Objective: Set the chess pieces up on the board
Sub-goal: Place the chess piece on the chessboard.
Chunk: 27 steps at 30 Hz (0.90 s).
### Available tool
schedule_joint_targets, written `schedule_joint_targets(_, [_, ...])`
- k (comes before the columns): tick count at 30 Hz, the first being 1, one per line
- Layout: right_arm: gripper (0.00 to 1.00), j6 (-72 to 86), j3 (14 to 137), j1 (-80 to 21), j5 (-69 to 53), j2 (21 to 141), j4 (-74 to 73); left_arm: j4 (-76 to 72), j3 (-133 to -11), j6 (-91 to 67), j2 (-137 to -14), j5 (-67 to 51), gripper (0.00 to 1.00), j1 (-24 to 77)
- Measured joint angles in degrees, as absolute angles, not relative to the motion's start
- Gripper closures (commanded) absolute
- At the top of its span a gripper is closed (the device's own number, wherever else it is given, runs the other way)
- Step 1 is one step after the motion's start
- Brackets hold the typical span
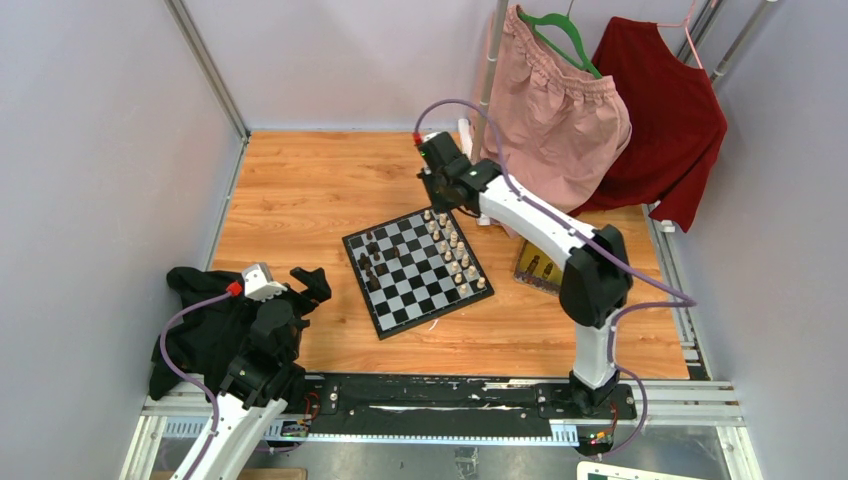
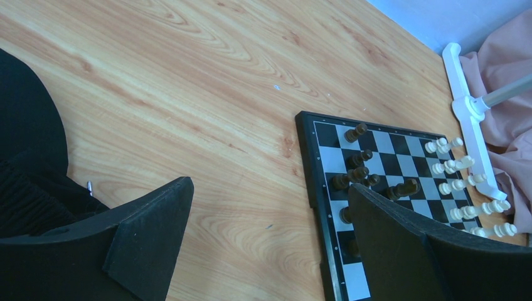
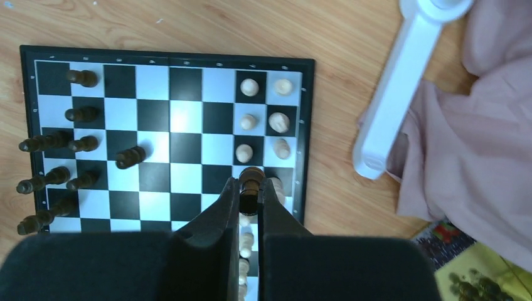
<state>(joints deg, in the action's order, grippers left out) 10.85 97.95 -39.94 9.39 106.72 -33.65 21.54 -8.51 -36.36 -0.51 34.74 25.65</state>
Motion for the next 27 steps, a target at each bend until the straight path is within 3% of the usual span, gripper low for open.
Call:
schedule_joint_targets(11, [1.00, 6.5, 114.3, -47.3, 9.2, 122.2, -40.5, 21.6, -8.5, -36.4, -0.5, 34.7, 0.00, 25.6])
schedule_joint_targets(27, [0.99, 5.3, 111.8, -53.4, 9.0, 124.0, -44.1, 21.6, -8.5, -36.4, -0.5, 34.7, 0.00, 25.6])
